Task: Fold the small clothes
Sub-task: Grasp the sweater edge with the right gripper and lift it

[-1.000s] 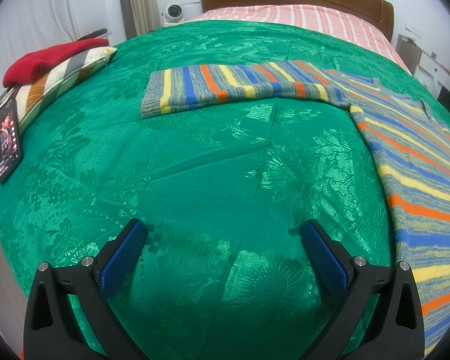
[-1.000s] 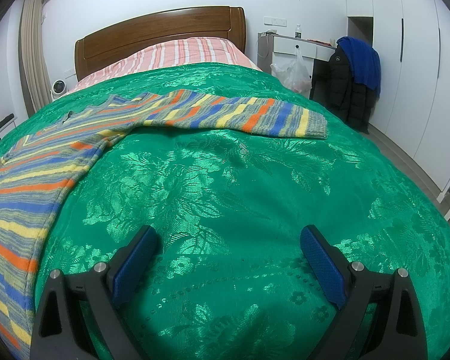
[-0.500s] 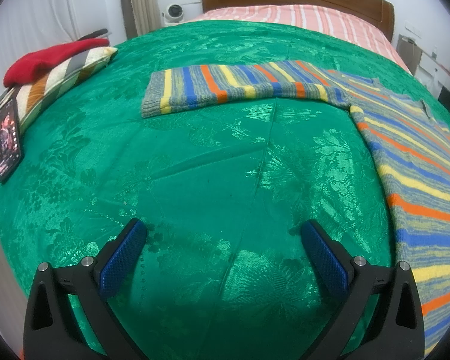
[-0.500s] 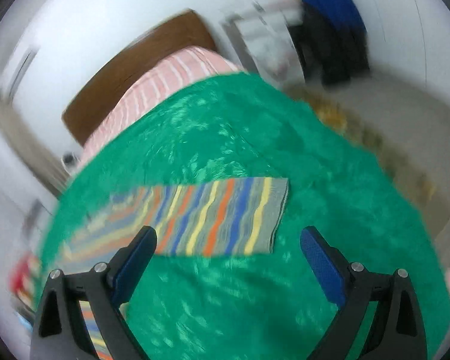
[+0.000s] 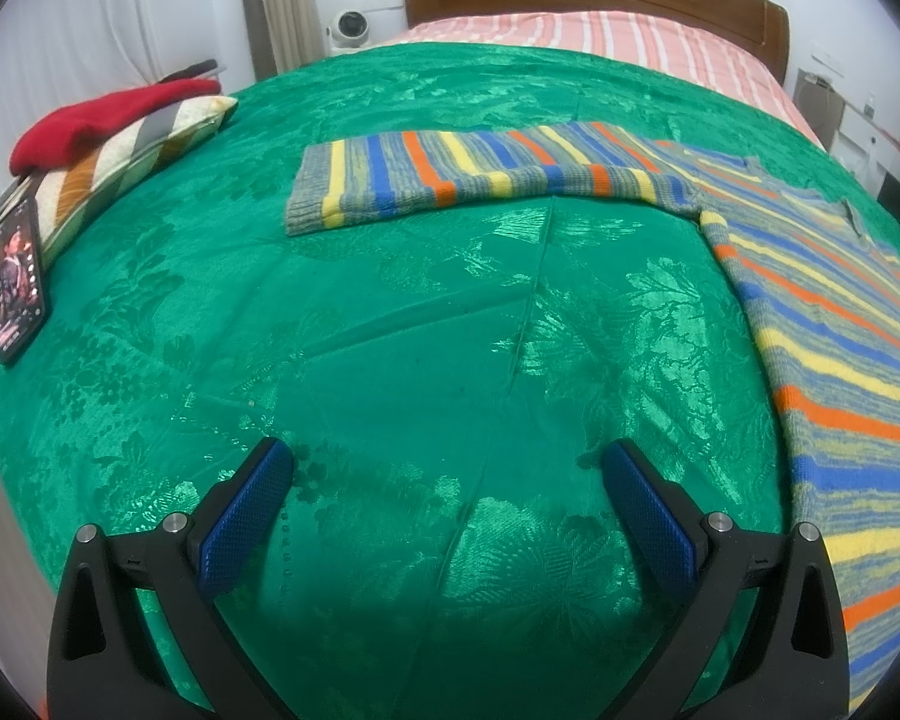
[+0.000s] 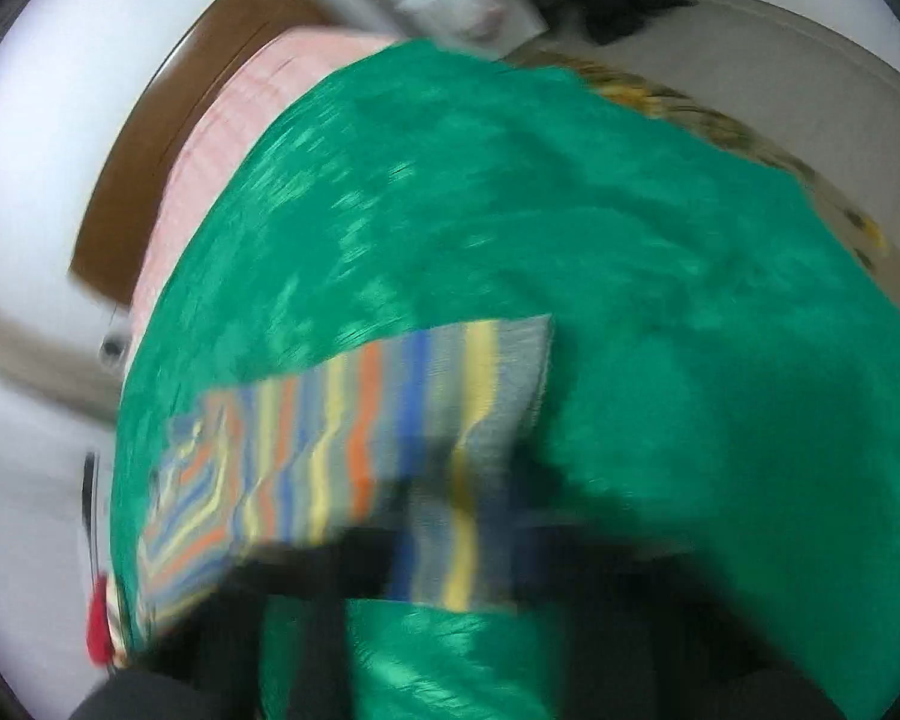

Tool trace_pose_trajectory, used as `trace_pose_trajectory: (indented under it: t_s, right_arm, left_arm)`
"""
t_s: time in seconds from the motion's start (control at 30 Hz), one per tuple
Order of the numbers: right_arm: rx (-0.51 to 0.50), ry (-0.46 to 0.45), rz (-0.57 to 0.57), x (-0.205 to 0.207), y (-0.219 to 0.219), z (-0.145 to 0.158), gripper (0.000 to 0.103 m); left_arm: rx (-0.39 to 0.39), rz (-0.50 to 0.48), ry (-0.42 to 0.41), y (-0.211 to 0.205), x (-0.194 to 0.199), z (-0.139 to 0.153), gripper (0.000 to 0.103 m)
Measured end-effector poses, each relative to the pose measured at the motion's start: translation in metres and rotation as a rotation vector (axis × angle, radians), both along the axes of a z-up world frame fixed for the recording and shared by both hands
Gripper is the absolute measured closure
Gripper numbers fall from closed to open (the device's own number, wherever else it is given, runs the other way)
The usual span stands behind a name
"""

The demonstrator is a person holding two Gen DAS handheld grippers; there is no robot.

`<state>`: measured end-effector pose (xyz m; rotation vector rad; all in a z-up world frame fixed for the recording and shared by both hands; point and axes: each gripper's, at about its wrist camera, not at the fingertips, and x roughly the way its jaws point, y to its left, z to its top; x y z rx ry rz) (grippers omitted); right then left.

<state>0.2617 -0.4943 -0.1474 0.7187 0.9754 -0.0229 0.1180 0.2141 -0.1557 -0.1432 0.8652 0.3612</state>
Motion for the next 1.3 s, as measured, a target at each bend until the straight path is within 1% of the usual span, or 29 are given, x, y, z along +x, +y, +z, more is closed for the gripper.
trace_pose_trajectory:
  t_s: [0.07,0.13,0.17,0.2,0.27,0.3,0.33,0.37,0.4,0.47,0.5,0.53,0.6,0.63,0.67,0.7,0.73,0.8,0.83,0.97,1.0,1.03,1.07,1.1,1.13,1.17,1.23,1.27,1.3]
  right_arm:
    - [-0.067,-0.033,0.041,0.004,0.013,0.017,0.1]
    - [-0.135,-0.106,0.116,0.011,0.04,0.052,0.1]
    - [-0.145,-0.141,0.151,0.012,0.055,0.066,0.1]
    - [-0.148,-0.195,0.211,0.018,0.079,0.088,0.1]
    - [-0.138,-0.259,0.3,0.029,0.117,0.114,0.1]
    - [-0.129,-0.293,0.361,0.039,0.145,0.13,0.1]
    - [-0.119,-0.312,0.409,0.044,0.17,0.138,0.1]
    - [-0.108,-0.326,0.457,0.05,0.194,0.145,0.1]
    - [-0.097,-0.339,0.516,0.057,0.228,0.149,0.1]
    - [-0.093,-0.348,0.589,0.065,0.272,0.15,0.1]
    - [-0.096,-0.347,0.623,0.072,0.298,0.145,0.1]
    - [-0.096,-0.343,0.639,0.078,0.314,0.139,0.1]
    - [-0.073,-0.315,0.667,0.092,0.345,0.118,0.096]
    - [-0.035,-0.287,0.685,0.097,0.354,0.107,0.081]
    - [0.042,-0.235,0.711,0.105,0.362,0.089,0.053]
    - [0.094,-0.209,0.712,0.095,0.374,0.082,0.042]
    - [0.135,-0.2,0.704,0.091,0.376,0.078,0.037]
    - [0.199,-0.191,0.695,0.087,0.364,0.066,0.037]
    - [0.2,-0.177,0.69,0.082,0.361,0.06,0.037]
    - [0.151,-0.074,0.636,0.064,0.32,0.026,0.037]
    - [0.106,-0.013,0.597,0.057,0.298,0.009,0.037]
    - [0.063,0.023,0.569,0.052,0.281,-0.001,0.038]
    - [0.007,0.048,0.542,0.043,0.261,-0.008,0.049]
    - [-0.046,0.042,0.521,0.03,0.238,-0.012,0.06]
    - [-0.065,0.031,0.512,0.022,0.222,-0.012,0.068]
    - [-0.107,0.014,0.492,0.007,0.207,-0.004,0.067]
    - [-0.152,-0.037,0.516,-0.016,0.203,0.013,0.062]
    - [-0.175,-0.069,0.575,-0.034,0.206,0.024,0.062]
    - [-0.17,-0.081,0.626,-0.048,0.214,0.032,0.062]
  left_arm:
    - [0.001,0.0,0.0,0.0,0.001,0.0,0.0]
    - [0.001,0.002,-0.001,0.001,0.002,0.0,0.0]
    - [0.001,0.002,-0.001,0.001,0.002,0.0,0.0]
    - [0.0,0.002,-0.001,0.002,0.002,0.0,0.0]
    - [0.0,0.001,-0.002,0.001,0.002,0.0,0.0]
    - [0.0,0.001,-0.002,0.002,0.002,0.0,0.0]
    - [-0.001,0.001,-0.003,0.002,0.002,0.0,0.0]
    - [-0.002,0.001,-0.003,0.002,0.002,0.0,0.0]
    - [-0.002,0.0,-0.003,0.003,0.003,0.0,0.0]
    - [-0.001,0.001,-0.004,0.003,0.003,0.0,0.0]
    - [0.0,0.001,-0.005,0.002,0.003,-0.001,0.0]
    - [0.0,0.001,-0.005,0.002,0.003,-0.001,0.0]
    - [-0.001,0.001,-0.006,0.002,0.003,-0.001,0.0]
    - [-0.001,0.001,-0.006,0.002,0.003,-0.001,0.0]
    - [0.0,0.002,-0.006,0.001,0.003,-0.001,0.0]
    - [0.0,0.002,-0.006,0.002,0.003,-0.001,0.0]
    - [0.0,0.002,-0.006,0.002,0.003,-0.001,0.0]
    - [0.0,0.002,-0.007,0.002,0.004,-0.001,0.0]
    - [0.001,0.002,-0.007,0.002,0.003,-0.001,0.0]
    - [0.002,0.002,-0.007,0.002,0.004,-0.001,0.0]
    - [0.004,0.003,-0.008,0.003,0.005,-0.002,0.0]
    - [0.005,0.003,-0.01,0.002,0.005,-0.002,0.0]
    - [0.007,0.003,-0.011,0.002,0.005,-0.002,0.0]
    - [0.01,0.004,-0.013,0.001,0.005,-0.002,0.0]
    - [0.013,0.005,-0.015,0.0,0.005,-0.002,0.0]
    - [0.016,0.005,-0.016,-0.001,0.005,-0.002,0.0]
    - [0.023,0.006,-0.018,-0.002,0.006,-0.003,0.0]
    - [0.025,0.006,-0.019,-0.003,0.005,-0.003,0.0]
    - [0.026,0.007,-0.021,-0.003,0.005,-0.003,0.0]
